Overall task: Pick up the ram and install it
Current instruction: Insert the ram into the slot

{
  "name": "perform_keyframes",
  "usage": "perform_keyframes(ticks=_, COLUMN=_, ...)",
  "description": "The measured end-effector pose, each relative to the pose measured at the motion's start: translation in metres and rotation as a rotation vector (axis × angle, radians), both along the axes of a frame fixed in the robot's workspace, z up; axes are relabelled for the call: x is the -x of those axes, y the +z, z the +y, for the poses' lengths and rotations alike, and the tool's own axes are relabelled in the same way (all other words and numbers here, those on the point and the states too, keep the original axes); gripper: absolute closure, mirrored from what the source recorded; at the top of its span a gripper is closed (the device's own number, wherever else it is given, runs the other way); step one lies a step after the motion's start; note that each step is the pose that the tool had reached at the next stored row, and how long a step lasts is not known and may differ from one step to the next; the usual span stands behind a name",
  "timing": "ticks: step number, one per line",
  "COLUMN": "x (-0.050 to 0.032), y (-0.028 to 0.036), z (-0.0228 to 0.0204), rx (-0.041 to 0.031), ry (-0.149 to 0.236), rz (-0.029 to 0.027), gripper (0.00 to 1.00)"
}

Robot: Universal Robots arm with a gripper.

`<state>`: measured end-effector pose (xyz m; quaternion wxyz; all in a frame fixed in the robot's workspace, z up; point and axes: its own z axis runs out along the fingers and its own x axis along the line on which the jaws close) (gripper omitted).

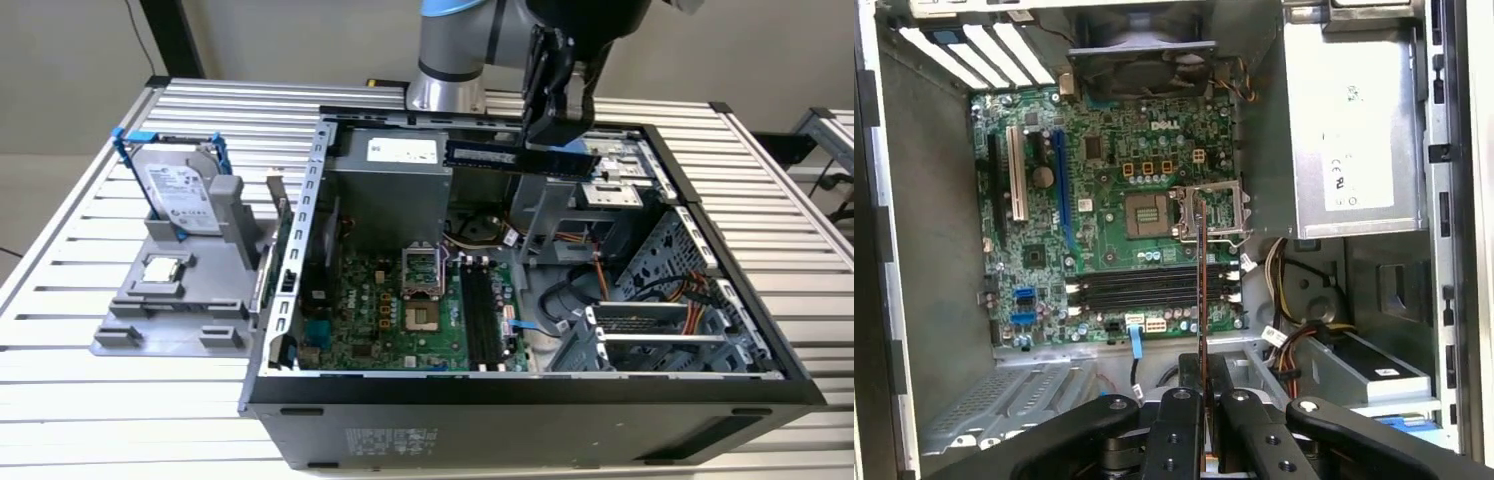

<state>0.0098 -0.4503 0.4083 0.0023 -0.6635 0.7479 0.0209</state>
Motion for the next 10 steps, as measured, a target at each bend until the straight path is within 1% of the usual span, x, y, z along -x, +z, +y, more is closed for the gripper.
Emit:
perform_keyframes(ticks=6, x=0.0, y=0.0, z=0.0, rx=0.0, ry=-0.065, rz=0.0, gripper=1.0)
perform_keyframes(ticks=10, x=0.0001, y=0.0, z=-0.0007, rx=-0.0001, ry=-0.09, rz=0.0001, gripper=1.0)
